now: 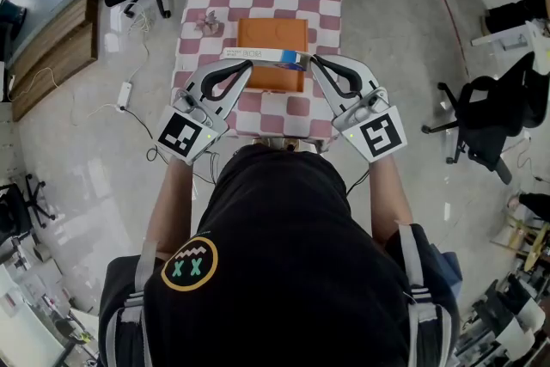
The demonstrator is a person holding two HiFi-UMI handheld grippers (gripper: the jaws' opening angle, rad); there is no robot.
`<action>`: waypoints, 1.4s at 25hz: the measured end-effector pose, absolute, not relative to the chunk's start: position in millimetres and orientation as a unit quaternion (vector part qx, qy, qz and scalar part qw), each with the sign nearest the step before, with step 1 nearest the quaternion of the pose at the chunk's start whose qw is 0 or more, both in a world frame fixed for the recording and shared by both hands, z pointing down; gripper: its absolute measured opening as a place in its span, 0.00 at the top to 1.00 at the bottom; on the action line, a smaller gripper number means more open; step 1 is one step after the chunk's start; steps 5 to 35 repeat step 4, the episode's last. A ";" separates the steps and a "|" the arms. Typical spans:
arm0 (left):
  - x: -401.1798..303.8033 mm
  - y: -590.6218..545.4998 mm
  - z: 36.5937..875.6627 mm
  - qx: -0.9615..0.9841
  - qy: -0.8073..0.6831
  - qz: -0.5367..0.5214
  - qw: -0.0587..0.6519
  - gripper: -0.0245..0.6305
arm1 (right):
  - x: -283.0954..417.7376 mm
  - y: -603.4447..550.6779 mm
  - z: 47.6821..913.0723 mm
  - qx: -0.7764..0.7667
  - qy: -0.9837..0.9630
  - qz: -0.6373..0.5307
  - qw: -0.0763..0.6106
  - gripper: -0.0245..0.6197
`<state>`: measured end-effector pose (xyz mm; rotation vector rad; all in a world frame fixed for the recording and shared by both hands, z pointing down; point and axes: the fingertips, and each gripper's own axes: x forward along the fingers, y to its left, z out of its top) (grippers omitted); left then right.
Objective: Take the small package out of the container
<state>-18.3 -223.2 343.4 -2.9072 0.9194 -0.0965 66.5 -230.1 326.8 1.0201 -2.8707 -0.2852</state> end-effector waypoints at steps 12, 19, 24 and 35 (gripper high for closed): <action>-17.4 -222.2 344.9 -0.952 0.303 -0.032 0.044 0.94 | 67.6 -228.9 329.8 0.332 -0.938 -0.092 0.045 0.93; -17.4 -222.2 344.9 -0.952 0.303 -0.032 0.044 0.94 | 67.6 -228.9 329.8 0.332 -0.938 -0.092 0.045 0.93; -17.4 -222.2 344.9 -0.952 0.303 -0.032 0.044 0.94 | 67.6 -228.9 329.8 0.332 -0.938 -0.092 0.045 0.93; -17.4 -222.2 344.9 -0.952 0.303 -0.032 0.044 0.94 | 67.6 -228.9 329.8 0.332 -0.938 -0.092 0.045 0.93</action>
